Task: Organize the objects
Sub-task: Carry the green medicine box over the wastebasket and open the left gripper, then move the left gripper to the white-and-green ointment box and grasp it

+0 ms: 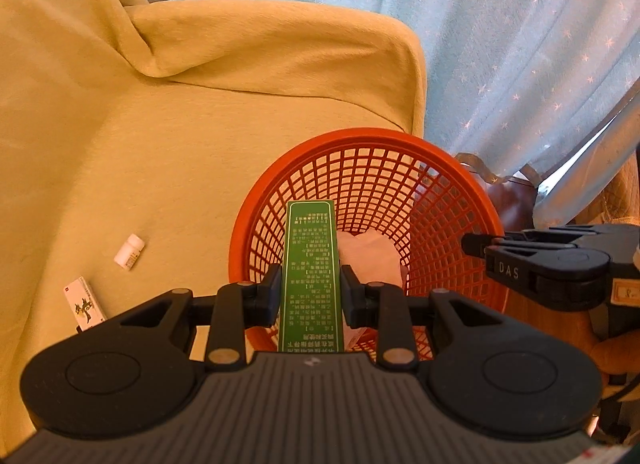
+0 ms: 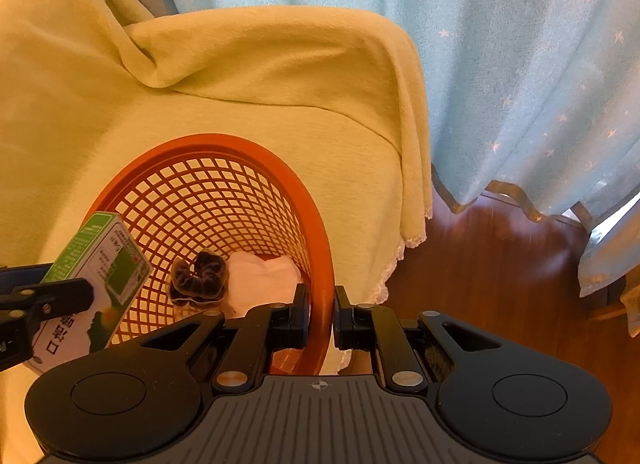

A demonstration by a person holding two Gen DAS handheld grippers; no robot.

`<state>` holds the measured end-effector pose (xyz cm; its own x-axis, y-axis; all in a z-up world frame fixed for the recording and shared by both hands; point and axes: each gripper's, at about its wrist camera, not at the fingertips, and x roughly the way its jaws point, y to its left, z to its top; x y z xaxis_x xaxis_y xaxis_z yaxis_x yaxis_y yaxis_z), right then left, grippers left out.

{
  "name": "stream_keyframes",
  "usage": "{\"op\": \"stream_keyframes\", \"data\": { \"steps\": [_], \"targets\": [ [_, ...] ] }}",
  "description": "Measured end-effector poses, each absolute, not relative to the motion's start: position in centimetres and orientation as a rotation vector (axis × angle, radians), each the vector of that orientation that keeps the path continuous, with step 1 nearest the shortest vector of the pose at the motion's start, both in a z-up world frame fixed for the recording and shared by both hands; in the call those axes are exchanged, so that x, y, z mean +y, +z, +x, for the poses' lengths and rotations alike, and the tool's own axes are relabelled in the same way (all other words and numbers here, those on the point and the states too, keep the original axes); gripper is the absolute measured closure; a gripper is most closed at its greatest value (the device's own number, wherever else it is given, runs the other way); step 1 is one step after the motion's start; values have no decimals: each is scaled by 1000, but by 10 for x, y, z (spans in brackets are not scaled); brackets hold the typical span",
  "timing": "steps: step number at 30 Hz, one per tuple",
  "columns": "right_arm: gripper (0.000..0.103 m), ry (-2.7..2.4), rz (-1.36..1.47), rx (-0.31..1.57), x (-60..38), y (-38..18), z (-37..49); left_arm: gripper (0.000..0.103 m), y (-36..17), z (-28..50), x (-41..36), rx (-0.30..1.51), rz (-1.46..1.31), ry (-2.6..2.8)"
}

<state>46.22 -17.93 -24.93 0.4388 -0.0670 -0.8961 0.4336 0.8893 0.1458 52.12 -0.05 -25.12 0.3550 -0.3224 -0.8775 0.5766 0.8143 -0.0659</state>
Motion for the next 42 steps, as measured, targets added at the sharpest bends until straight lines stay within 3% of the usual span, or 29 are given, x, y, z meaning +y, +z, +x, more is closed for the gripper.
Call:
{"op": "stream_keyframes", "data": {
  "steps": [5, 7, 20, 29, 42],
  "targets": [
    [95, -320, 383, 1076, -179, -249, 462, 77, -250, 525, -5, 1030, 258, -618],
    [95, -319, 382, 1076, -179, -249, 462, 66, -247, 526, -6, 1010, 253, -609],
    [95, -318, 378, 1082, -178, -248, 463, 65, -237, 533, 56, 1012, 219, -472],
    [95, -322, 373, 1084, -177, -248, 463, 64, -268, 541, 141, 1091, 214, -246],
    [95, -333, 362, 1096, -174, -248, 467, 56, -324, 552, 204, 1160, 159, -83]
  ]
}}
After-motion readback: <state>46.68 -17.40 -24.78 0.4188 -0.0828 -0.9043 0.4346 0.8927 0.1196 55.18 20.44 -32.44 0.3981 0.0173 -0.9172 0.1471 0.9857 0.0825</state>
